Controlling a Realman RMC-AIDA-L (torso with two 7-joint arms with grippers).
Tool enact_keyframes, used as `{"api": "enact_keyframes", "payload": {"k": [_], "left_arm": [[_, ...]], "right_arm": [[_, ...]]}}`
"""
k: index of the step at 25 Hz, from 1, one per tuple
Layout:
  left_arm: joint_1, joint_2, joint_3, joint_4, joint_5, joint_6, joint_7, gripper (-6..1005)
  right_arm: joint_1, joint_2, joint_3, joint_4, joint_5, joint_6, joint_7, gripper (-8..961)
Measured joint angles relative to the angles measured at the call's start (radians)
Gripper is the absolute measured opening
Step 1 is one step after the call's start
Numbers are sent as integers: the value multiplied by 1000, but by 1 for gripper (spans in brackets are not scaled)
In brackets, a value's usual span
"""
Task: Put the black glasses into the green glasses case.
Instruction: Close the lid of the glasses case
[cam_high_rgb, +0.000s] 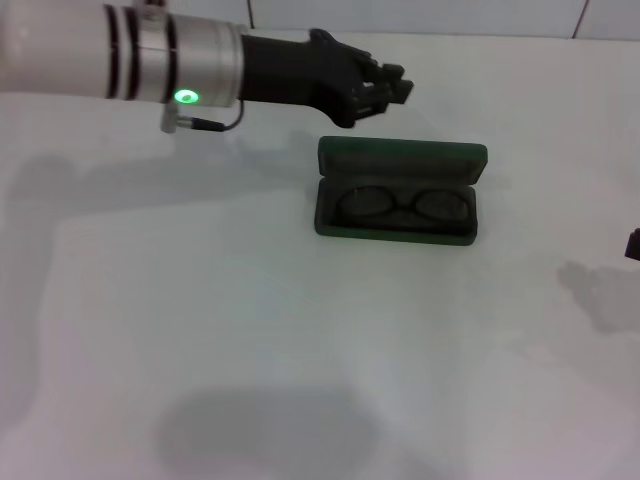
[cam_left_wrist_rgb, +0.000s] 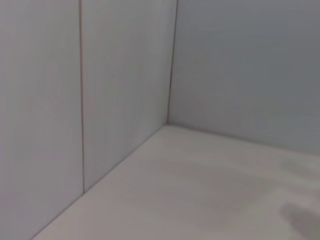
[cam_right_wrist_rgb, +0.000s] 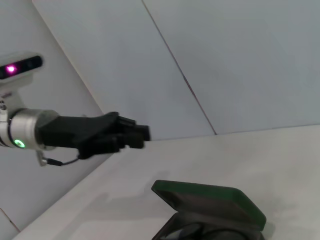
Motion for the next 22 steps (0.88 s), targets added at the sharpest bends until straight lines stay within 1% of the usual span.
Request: {"api": "enact_keyframes", "payload": {"k": [2,5,10,12,13,14,15,17,20,22], "left_arm": [[-17,-24,1,-2,48,-39,0,188],[-23,-42,1,-2,73,-61,0,187],[-12,-49,-4,4,48,-51,1,186],[-2,-50,-5,11,4,-27,8,186],[12,-50,-5,21,-26,-5,12,185],[40,-50,-5,41,-68,29,15,185],[71,-49,-5,63,-111,66,16,185],[157,-43,-6,129,-222,160,16,185],[256,-38,-6,194,-360,274,20,184],[305,-33,-6,212,-424,334,27,183]], "right_arm": [[6,0,3,26,2,3,-15,81],[20,0,4,48,2,15,-34,81],[70,1,-43,55,-10,75,-51,80],[92,0,-74,53,-16,110,-52,80],[115,0,-89,53,-26,134,-52,80],[135,1,-97,60,-43,157,-52,80],[170,3,-110,71,-66,187,-49,80],[236,5,-151,109,-105,253,-40,80],[300,0,-207,159,-114,324,-31,79],[337,0,-225,187,-124,353,-28,79]]}}
